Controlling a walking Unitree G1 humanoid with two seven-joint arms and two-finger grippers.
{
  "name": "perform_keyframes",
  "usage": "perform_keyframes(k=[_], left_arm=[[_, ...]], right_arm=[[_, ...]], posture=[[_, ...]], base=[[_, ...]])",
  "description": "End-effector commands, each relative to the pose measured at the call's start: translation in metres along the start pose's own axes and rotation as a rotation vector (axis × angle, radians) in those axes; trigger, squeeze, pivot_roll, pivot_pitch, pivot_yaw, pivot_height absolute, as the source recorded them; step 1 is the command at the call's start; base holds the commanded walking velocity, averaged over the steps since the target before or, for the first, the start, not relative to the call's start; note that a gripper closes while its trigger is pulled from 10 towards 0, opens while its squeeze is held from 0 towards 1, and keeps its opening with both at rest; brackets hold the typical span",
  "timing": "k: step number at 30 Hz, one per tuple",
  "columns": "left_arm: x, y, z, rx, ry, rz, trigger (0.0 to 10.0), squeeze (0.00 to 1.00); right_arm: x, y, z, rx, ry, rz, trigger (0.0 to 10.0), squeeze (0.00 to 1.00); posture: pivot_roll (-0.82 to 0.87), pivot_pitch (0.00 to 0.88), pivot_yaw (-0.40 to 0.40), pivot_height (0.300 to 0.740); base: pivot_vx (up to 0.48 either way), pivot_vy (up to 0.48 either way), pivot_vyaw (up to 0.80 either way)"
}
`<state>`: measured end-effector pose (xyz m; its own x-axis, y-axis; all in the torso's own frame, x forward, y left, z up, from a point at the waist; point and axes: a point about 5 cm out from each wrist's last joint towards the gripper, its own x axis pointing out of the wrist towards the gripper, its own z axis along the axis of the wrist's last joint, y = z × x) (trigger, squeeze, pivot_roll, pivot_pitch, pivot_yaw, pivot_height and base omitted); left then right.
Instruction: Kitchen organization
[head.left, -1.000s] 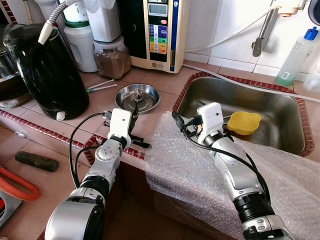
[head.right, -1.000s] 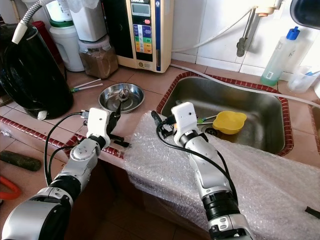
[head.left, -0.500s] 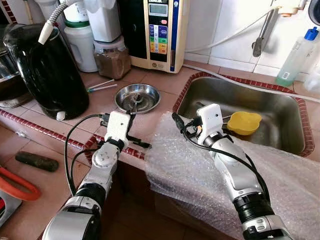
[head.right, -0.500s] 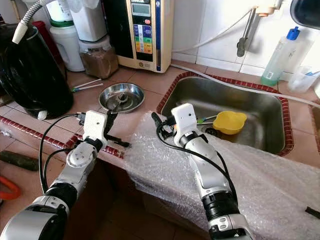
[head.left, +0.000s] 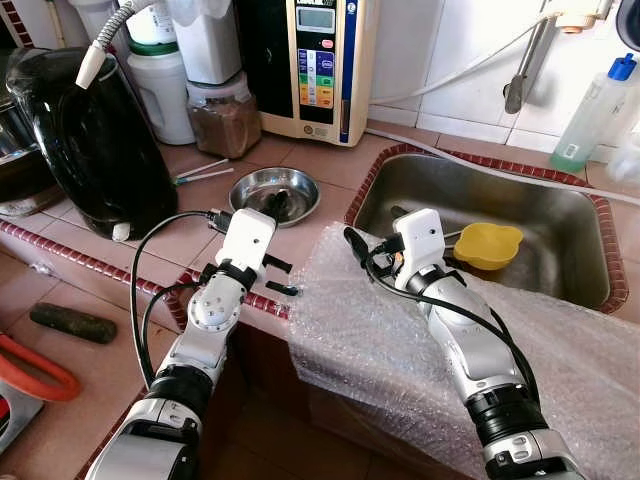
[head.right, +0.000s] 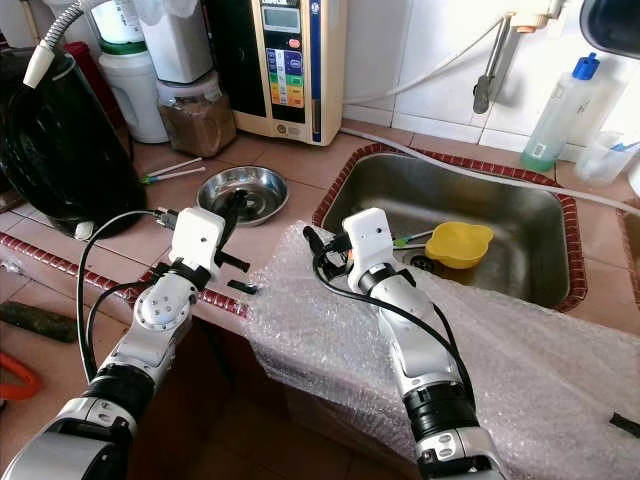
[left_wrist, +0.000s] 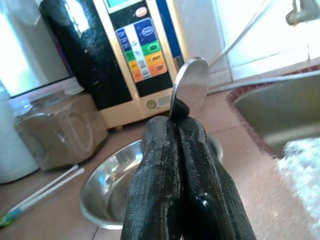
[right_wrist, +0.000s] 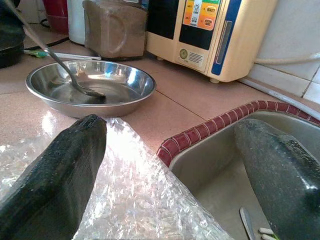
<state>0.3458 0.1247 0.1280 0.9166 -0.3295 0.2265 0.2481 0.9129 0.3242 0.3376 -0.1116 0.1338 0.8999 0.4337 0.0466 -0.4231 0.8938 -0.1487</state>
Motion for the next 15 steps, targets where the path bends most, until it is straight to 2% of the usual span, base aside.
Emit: perform_keyframes(k=[1,4,5,6,7,8,9,15], left_arm=[[-0.003,0.004,-0.004,0.0,0.029,0.012,0.0,0.0],[-0.005,0.005,-0.008,-0.003,0.053,0.018,0.0,0.0],[-0.007,0.007,-0.011,-0.014,0.071,0.025,0.0,0.27],[-0.007,0.007,-0.013,-0.021,0.077,0.03,0.0,0.27],[-0.009,0.008,-0.015,-0.027,0.085,0.033,2.0,1.0],[-0.01,0.009,-0.017,-0.032,0.094,0.035,2.4,1.0],[-0.012,0.009,-0.018,-0.036,0.1,0.037,4.0,1.0],[-0.019,0.014,-0.029,-0.025,0.149,0.054,4.1,1.0]], right_arm=[[0.003,0.0,0.003,-0.011,-0.004,0.002,10.0,0.56],[0.003,0.0,0.003,-0.011,-0.003,0.002,10.0,0.56],[0.003,0.0,0.002,-0.012,-0.002,0.003,10.0,0.56],[0.003,0.0,0.002,-0.013,-0.001,0.003,10.0,0.56],[0.003,-0.001,0.002,-0.014,-0.001,0.003,10.0,0.56],[0.003,-0.001,0.002,-0.014,0.0,0.003,10.0,0.56],[0.003,-0.001,0.002,-0.014,0.0,0.004,10.0,0.56],[0.003,0.0,0.003,-0.019,-0.001,0.009,10.0,0.56]], posture=[[0.03,0.0,0.043,0.74],[0.03,0.0,0.043,0.74],[0.03,0.0,0.042,0.74],[0.03,0.0,0.042,0.74],[0.03,0.0,0.041,0.74],[0.03,0.0,0.041,0.74],[0.03,0.0,0.04,0.74],[0.03,0.0,0.039,0.74]], base=[[0.0,0.0,0.0],[0.0,0.0,0.0],[0.0,0.0,0.0],[0.0,0.0,0.0],[0.0,0.0,0.0],[0.0,0.0,0.0],[0.0,0.0,0.0],[0.0,0.0,0.0]])
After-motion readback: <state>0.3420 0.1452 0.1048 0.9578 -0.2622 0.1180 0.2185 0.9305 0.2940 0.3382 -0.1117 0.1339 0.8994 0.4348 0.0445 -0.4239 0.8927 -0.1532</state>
